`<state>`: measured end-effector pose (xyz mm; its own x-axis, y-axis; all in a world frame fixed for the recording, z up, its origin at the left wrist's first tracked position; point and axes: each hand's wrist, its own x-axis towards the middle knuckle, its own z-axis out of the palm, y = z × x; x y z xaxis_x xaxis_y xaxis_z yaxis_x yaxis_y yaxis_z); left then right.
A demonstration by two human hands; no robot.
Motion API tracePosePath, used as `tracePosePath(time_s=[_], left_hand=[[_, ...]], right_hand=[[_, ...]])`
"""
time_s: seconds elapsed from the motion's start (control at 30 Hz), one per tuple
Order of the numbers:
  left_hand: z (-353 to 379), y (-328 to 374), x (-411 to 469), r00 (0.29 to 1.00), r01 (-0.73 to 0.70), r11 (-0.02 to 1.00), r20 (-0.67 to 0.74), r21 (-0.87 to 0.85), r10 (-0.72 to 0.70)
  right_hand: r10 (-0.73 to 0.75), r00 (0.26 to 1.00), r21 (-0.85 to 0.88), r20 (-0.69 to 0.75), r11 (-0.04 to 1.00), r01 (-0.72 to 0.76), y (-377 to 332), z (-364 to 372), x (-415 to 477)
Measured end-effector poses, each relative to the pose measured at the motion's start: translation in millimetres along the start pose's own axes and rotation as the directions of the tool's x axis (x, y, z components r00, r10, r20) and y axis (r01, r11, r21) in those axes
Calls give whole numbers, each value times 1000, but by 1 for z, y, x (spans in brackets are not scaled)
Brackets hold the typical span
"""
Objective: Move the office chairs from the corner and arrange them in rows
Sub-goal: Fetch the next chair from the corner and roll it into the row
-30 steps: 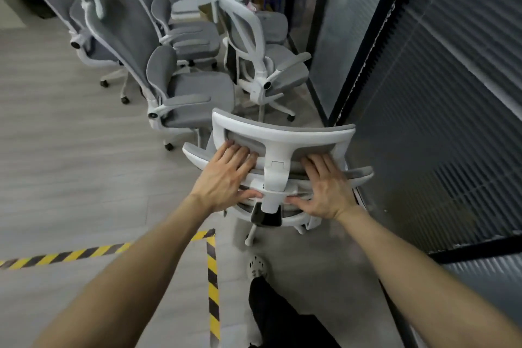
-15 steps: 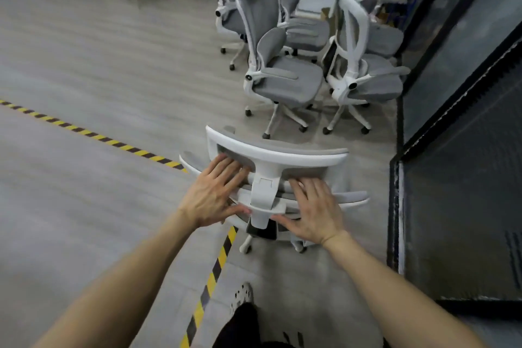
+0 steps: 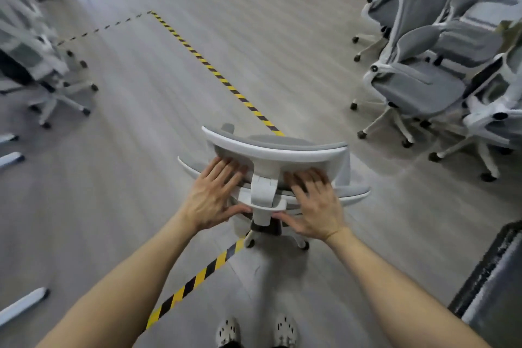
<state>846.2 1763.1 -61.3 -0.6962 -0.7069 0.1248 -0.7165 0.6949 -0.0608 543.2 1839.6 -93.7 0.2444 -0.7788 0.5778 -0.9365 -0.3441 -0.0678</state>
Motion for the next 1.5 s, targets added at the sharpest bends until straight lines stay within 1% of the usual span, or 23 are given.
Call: tracePosePath(time_s=[0.1, 0.23, 0.43, 0.6, 0.73, 0.87, 1.03, 1.27, 1.37, 1.5], left_hand=[[-5, -31, -60, 994, 106, 994, 5, 31, -106], [-12, -64, -131, 975, 222, 974, -18, 51, -221], [-5, -120, -238, 920, 391, 918, 5, 61, -392], [-8, -173, -321, 875, 484, 874, 3, 40, -484], [-13, -213, -371, 841, 541, 840, 5, 52, -542], [-17, -257, -402, 818, 575, 815, -28, 78, -575], [-15, -313, -422, 782, 622, 782, -81, 37, -618], [-4, -409, -429, 725, 683, 730, -154, 34, -671], [-4, -451, -428, 700, 712, 699, -128, 59, -702], [-8, -514, -422, 660, 749, 652, -38, 118, -751]], right_hand=[[-85, 996, 80, 1, 993, 85, -48, 18, 22], [-171, 984, 155, 45, 975, 162, -109, 41, 48], [-303, 946, 215, 114, 937, 275, -211, 71, 89], [-396, 909, 247, 131, 901, 357, -299, 97, 120], [-434, 896, 257, 97, 880, 399, -362, 121, 145], [-481, 874, 265, 72, 854, 448, -411, 146, 179], [-538, 837, 275, 97, 823, 497, -455, 183, 227], [-598, 801, 299, 26, 769, 565, -507, 255, 315], [-627, 779, 330, 1, 736, 591, -527, 288, 358], [-653, 753, 377, 83, 720, 582, -553, 323, 418]])
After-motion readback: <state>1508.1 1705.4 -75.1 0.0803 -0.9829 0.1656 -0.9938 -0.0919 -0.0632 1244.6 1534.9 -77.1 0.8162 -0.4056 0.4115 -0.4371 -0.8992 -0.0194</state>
